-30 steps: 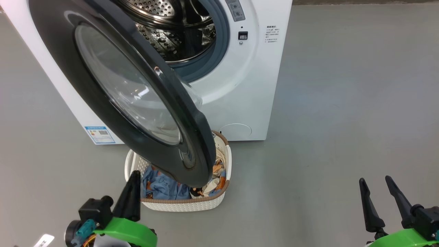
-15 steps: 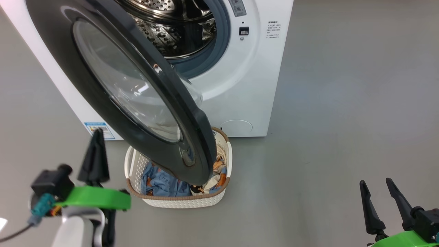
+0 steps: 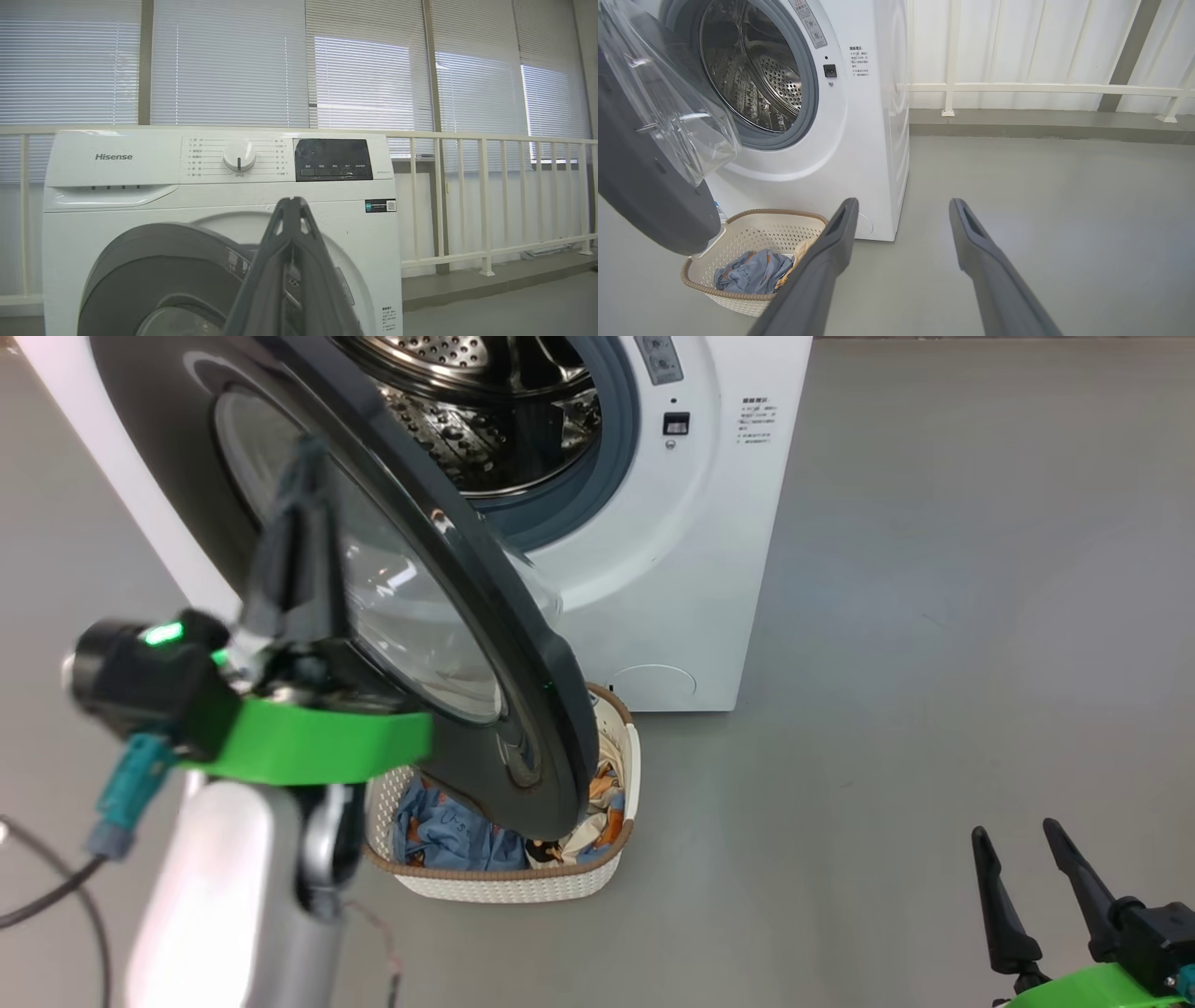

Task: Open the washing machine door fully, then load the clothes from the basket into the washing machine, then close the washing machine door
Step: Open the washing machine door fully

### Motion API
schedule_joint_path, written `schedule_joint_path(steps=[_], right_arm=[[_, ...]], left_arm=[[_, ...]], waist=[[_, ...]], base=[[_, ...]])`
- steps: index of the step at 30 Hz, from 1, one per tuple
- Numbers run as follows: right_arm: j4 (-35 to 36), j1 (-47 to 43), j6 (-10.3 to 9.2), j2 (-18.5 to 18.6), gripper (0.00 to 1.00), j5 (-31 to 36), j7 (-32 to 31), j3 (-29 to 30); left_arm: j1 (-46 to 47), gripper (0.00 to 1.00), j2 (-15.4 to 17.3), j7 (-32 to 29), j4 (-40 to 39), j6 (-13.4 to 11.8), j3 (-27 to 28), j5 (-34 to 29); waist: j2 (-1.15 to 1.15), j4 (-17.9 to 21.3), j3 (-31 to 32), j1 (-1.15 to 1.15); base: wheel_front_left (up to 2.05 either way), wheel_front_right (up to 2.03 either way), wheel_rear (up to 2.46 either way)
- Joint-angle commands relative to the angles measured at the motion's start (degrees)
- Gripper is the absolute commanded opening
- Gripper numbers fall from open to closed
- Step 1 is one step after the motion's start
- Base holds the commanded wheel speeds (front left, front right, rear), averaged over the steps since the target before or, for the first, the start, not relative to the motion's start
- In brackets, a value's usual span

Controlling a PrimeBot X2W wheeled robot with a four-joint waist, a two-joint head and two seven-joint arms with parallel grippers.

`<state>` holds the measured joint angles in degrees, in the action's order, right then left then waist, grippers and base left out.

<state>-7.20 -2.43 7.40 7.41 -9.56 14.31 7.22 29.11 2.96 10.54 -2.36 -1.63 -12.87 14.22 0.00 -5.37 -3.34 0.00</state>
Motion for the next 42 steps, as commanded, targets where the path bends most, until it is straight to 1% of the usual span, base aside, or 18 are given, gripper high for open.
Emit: schedule_joint_path(steps=[1,5,10,12,13,18,22,27,35,42], right_arm=[[1.6,0.8,0.09,0.6,1.0,0.8,0.7,-1.6],[1.9,0.9,0.09,0.6,1.0,1.1,0.7,-2.5],[2.0,0.6,0.09,0.4,1.0,1.4,0.7,-3.5],[2.0,0.5,0.09,0.3,1.0,1.5,0.7,-3.8],[2.0,0.3,0.09,0.2,1.0,1.6,0.7,-4.1],[2.0,0.1,0.09,0.1,1.0,1.8,0.7,-4.8],[2.0,-0.2,0.09,-0.1,1.0,1.8,0.7,-5.0],[1.9,-0.5,0.09,-0.2,1.0,1.8,0.7,-5.3],[1.8,-0.1,0.09,-0.1,1.0,1.5,0.7,-5.8],[1.5,0.6,0.09,0.0,1.0,1.1,0.7,-6.4]], left_arm=[[2.7,0.0,1.0,-0.5,-2.1,-0.5,1.0,-0.3],[4.8,0.0,0.3,-2.9,-4.8,-0.7,-5.0,0.6],[6.0,0.0,0.0,-6.5,-5.1,-1.1,-13.8,3.5],[6.1,0.0,-0.1,-7.6,-4.6,-2.0,-17.4,5.7],[6.1,0.0,-0.1,-8.5,-3.6,-2.9,-20.8,7.7],[5.7,0.0,-0.1,-9.5,0.6,-5.4,-27.2,11.5],[5.5,0.0,-0.1,-9.2,5.2,-6.9,-29.7,13.3],[5.9,0.0,-0.1,-8.2,11.0,-8.3,-31.0,14.9],[7.9,0.0,-0.1,-5.6,16.9,-9.0,-32.1,17.6],[10.6,0.0,-0.1,-3.3,21.7,-9.4,-34.1,21.1]], waist=[[0.0,-0.1,0.1,0.0],[0.0,-0.4,0.4,0.0],[0.0,-0.8,1.1,0.0],[0.0,-0.9,1.3,0.0],[0.0,-1.0,1.5,0.0],[0.0,-1.2,1.8,0.0],[0.0,-1.3,2.0,0.0],[0.0,-1.3,2.1,0.0],[0.0,-1.1,1.7,0.0],[0.0,0.1,1.1,0.0]], base=[[0.0,0.0,0.0],[0.0,0.0,0.0],[0.0,0.0,0.0],[0.0,0.0,0.0],[0.0,0.0,0.0],[0.0,0.0,0.0],[0.0,0.0,0.0],[0.0,0.0,0.0],[0.0,0.0,0.0],[0.0,0.0,0.0]])
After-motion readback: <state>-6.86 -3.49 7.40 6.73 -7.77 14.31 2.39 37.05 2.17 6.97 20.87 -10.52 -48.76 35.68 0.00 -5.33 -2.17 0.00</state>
